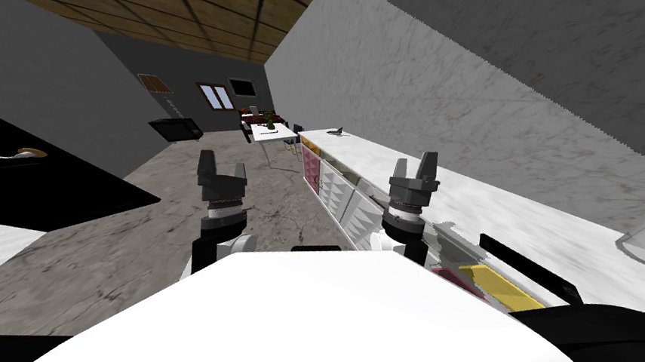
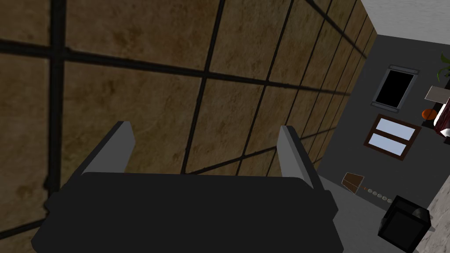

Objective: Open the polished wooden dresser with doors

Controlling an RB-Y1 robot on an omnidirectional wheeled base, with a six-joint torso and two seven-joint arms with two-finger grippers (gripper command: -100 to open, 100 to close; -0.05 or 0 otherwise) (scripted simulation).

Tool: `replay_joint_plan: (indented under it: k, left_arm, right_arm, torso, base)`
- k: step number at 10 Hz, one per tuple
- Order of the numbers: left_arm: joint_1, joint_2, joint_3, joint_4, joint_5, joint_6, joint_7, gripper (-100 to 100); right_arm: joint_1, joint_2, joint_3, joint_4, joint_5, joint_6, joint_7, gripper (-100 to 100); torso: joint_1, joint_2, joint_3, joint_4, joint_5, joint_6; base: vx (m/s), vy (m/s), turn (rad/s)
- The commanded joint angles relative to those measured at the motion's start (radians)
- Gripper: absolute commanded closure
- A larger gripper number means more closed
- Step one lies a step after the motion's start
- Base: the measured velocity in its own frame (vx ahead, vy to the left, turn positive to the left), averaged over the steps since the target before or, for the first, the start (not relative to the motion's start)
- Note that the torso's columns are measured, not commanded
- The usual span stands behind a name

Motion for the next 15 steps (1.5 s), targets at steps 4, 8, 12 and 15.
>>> replay_joint_plan:
  k: [4, 8, 12, 15]
  left_arm:
    - [0.0, 0.0, 0.0, 0.0, 0.0, 0.0, 0.0, 0]
    - [0.0, 0.0, 0.0, 0.0, 0.0, 0.0, 0.0, 0]
    - [0.0, 0.0, 0.0, 0.0, 0.0, 0.0, 0.0, 0]
    - [0.0, 0.0, 0.0, 0.0, 0.0, 0.0, 0.0, 0]
  right_arm:
    - [0.0, 0.0, 0.0, 0.0, 0.0, 0.0, 0.0, 0]
    - [0.0, 0.0, 0.0, 0.0, 0.0, 0.0, 0.0, 0]
    - [-0.001, -0.086, -0.014, 0.01, 0.042, 0.012, 0.043, -100]
    - [-0.002, -0.149, -0.037, 0.025, 0.112, 0.032, 0.113, -100]
  torso:
    - [0.0, 0.248, -0.497, 0.249, 0.0, 0.0]
    - [0.0, 0.544, -1.087, 0.544, 0.0, 0.0]
    - [0.001, 0.733, -1.471, 0.734, 0.0, 0.0]
    - [0.0, 0.737, -1.477, 0.738, 0.0, 0.0]
  base:
    - [0.0, 0.0, 0.0]
    - [0.0, 0.0, 0.0]
    - [0.019, 0.016, -0.025]
    - [0.055, 0.045, -0.061]
